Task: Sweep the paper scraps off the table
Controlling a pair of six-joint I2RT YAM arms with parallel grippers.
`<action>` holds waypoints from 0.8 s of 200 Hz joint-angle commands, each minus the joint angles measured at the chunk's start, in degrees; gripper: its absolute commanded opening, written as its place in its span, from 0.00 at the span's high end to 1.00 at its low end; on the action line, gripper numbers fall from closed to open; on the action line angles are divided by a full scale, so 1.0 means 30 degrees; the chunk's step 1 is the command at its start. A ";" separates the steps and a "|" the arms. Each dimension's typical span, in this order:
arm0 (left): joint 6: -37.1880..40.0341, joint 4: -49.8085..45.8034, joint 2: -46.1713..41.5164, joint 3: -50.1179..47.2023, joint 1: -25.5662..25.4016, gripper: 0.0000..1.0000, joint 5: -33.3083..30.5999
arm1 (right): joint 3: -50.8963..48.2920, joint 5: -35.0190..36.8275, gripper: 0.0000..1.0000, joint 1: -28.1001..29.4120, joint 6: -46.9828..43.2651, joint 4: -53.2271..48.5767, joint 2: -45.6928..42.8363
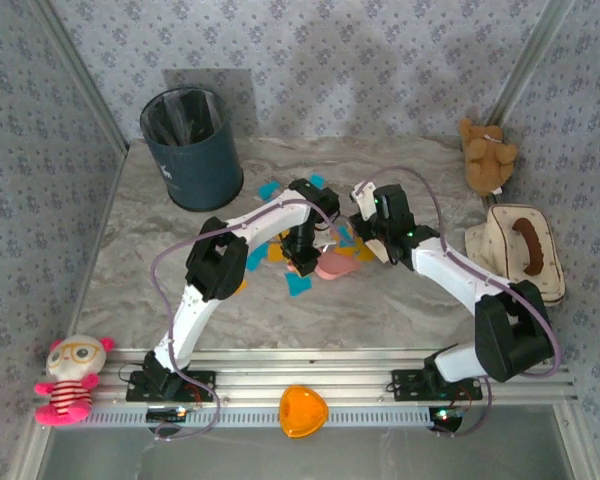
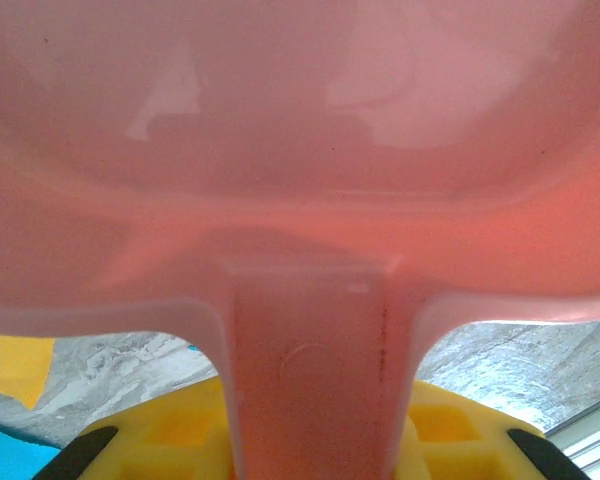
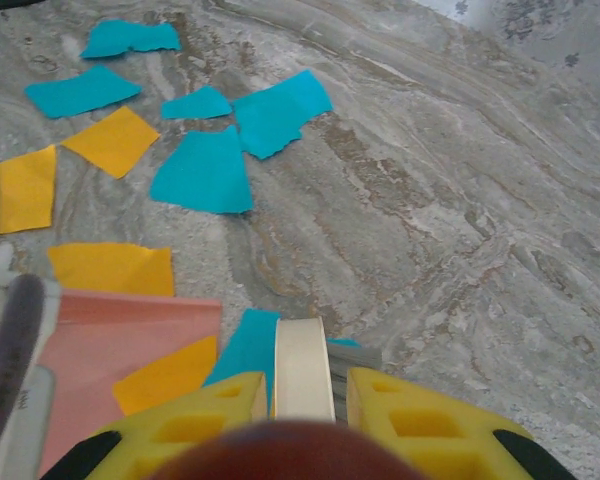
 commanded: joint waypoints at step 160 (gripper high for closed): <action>0.0357 0.0013 0.0004 -0.0512 -0.0082 1.00 0.0276 | -0.1496 0.4745 1.00 0.0242 0.2848 0.2155 -0.3461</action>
